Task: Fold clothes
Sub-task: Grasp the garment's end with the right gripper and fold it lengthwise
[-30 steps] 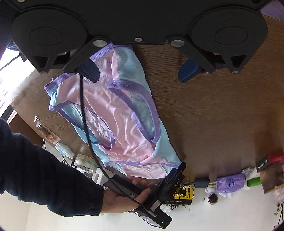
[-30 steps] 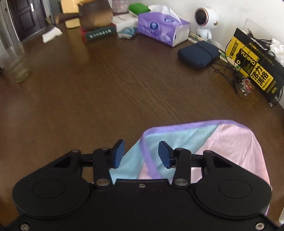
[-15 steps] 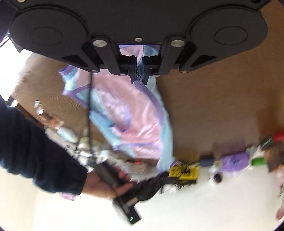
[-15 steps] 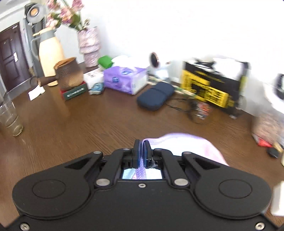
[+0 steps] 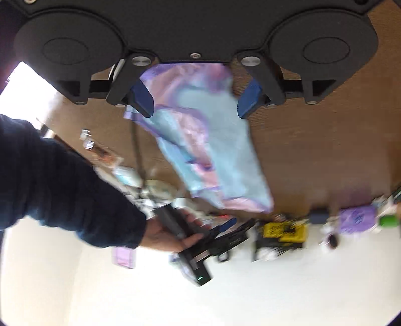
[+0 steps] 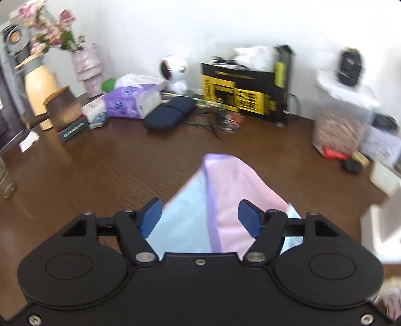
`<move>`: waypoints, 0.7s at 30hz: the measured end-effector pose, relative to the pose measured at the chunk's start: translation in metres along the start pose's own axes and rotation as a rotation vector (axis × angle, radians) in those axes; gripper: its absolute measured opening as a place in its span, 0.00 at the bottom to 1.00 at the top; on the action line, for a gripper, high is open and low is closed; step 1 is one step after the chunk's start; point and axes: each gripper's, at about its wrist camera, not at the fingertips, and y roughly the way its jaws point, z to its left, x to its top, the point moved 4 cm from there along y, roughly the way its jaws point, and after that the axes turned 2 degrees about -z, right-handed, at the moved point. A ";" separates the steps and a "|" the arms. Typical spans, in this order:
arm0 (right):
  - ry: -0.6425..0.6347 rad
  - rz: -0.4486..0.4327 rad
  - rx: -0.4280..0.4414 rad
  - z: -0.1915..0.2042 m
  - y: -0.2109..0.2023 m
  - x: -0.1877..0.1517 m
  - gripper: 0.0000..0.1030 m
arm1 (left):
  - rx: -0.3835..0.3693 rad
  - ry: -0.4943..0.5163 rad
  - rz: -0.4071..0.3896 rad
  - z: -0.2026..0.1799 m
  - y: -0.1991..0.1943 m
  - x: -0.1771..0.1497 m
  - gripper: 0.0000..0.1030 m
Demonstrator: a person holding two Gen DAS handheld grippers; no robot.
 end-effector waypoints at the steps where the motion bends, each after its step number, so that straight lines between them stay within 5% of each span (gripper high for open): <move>1: -0.024 0.020 -0.003 0.008 0.015 0.009 0.71 | 0.033 -0.017 0.029 0.004 0.007 0.000 0.66; 8: -0.045 0.127 -0.028 -0.004 0.084 0.043 0.52 | 0.035 -0.078 0.139 0.011 0.028 -0.006 0.57; 12: -0.041 0.220 -0.036 -0.016 0.113 0.039 0.34 | 0.029 -0.041 0.168 0.014 0.034 -0.010 0.19; 14: -0.025 0.204 -0.027 -0.018 0.114 0.041 0.25 | 0.038 -0.027 0.172 0.017 0.033 -0.010 0.12; 16: 0.012 0.165 -0.005 -0.020 0.115 0.046 0.05 | 0.037 -0.032 0.171 0.019 0.034 -0.009 0.06; 21: 0.141 0.076 -0.011 -0.036 0.124 0.060 0.05 | 0.096 -0.007 0.150 0.028 0.040 -0.005 0.04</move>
